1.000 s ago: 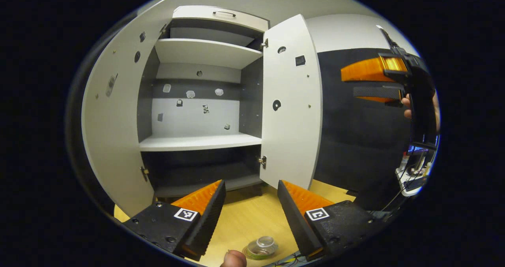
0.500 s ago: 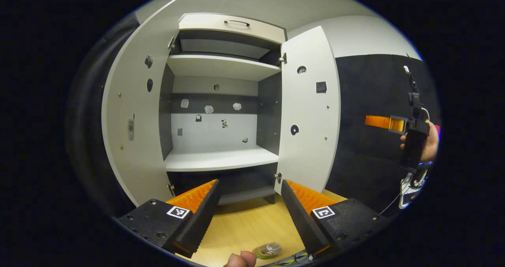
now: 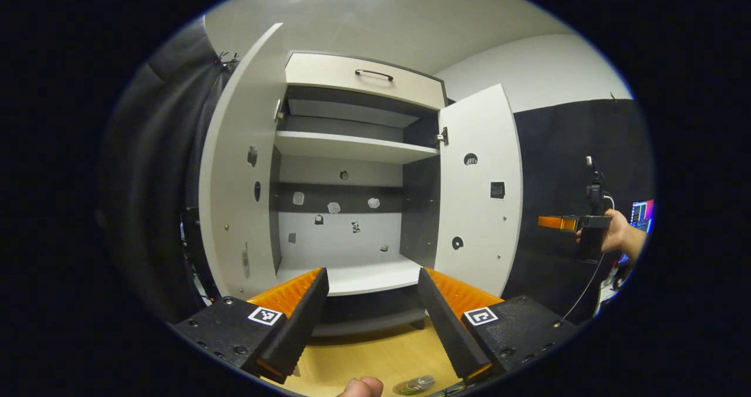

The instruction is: Grasp the bottle in the cabinet with the left hand and place it on the coaster, then close the right door with the right hand and the left door with the left hand.

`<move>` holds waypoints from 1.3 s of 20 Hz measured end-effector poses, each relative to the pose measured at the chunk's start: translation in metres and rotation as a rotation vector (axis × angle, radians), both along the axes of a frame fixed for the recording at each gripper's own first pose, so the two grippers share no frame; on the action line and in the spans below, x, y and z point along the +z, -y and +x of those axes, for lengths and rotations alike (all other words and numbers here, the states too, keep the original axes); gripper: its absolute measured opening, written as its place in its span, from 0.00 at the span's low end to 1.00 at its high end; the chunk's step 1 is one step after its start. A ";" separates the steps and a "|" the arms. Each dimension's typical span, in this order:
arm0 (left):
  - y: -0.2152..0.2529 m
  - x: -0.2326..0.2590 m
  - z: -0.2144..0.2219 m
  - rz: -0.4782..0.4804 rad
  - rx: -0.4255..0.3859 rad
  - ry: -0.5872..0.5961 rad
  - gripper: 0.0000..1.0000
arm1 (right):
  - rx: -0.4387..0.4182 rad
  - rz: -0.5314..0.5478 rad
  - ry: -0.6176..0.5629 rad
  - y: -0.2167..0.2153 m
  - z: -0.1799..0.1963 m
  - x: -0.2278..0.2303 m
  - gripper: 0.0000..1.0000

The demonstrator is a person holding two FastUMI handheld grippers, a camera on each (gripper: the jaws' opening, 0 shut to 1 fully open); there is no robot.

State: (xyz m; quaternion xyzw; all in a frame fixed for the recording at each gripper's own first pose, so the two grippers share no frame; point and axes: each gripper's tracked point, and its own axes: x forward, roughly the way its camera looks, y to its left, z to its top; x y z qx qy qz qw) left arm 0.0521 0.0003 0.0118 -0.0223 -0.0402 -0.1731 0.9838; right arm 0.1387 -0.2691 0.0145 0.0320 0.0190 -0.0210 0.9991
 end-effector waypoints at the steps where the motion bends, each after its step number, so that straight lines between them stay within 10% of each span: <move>1: -0.007 -0.002 0.000 0.014 0.015 0.007 0.96 | 0.012 0.008 -0.003 -0.002 0.011 0.005 0.99; 13: -0.059 -0.011 -0.021 0.040 0.093 -0.005 0.96 | 0.257 -0.041 -0.053 -0.107 0.101 0.035 0.99; 26: -0.065 -0.013 -0.040 0.027 0.101 -0.026 0.96 | 0.134 -0.207 -0.008 -0.121 0.107 0.037 0.92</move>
